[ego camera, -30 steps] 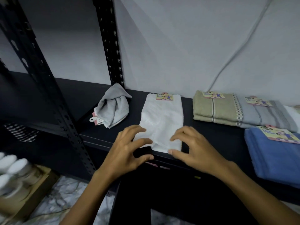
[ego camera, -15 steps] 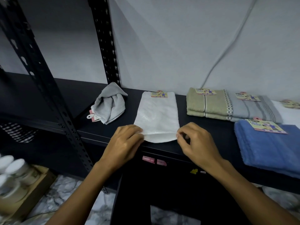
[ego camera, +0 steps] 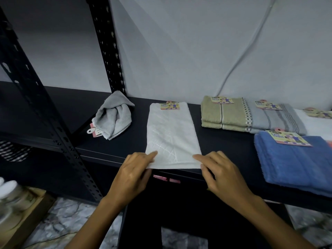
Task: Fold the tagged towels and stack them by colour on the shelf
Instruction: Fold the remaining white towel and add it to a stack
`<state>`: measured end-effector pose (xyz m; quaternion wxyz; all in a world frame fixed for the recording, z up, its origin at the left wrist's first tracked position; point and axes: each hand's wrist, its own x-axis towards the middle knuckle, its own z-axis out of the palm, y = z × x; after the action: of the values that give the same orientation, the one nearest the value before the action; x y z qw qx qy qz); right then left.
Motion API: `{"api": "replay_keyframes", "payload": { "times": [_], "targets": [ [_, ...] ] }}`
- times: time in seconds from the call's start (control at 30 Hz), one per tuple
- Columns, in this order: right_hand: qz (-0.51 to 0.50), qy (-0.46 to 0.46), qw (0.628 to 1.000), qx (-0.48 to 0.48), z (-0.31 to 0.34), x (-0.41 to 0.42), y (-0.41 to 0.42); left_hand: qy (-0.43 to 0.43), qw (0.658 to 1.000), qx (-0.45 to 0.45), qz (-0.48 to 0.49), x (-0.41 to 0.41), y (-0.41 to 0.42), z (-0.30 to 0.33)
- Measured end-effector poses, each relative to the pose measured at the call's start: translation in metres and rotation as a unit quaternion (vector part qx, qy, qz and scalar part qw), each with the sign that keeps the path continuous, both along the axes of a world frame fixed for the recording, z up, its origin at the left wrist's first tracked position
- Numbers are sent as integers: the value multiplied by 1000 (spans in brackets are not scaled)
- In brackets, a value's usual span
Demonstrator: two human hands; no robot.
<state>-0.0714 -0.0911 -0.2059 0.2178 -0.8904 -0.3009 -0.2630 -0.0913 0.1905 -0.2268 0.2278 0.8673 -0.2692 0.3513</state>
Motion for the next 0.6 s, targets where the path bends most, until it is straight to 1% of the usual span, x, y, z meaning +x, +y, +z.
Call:
{"api": "replay_keyframes", "payload": {
  "times": [0.17, 0.27, 0.37, 0.47, 0.53, 0.6],
  "targets": [
    [12, 23, 999, -24, 4, -1, -1, 17, 998, -59, -8, 0, -1, 2],
    [34, 10, 999, -32, 3, -1, -1, 25, 995, -92, 11, -1, -1, 4],
    [46, -13, 998, -50, 4, 0, -5, 21, 996, -85, 18, -2, 6, 4],
    [45, -12, 998, -52, 5, 0, -7, 12, 998, -59, 10, -3, 9, 3],
    [40, 17, 999, -29, 8, -1, -3, 17, 999, -43, 2, -5, 9, 5],
    [27, 68, 997, 36, 14, -2, 3, 36, 998, -43, 0, -7, 7, 10]
  ]
}}
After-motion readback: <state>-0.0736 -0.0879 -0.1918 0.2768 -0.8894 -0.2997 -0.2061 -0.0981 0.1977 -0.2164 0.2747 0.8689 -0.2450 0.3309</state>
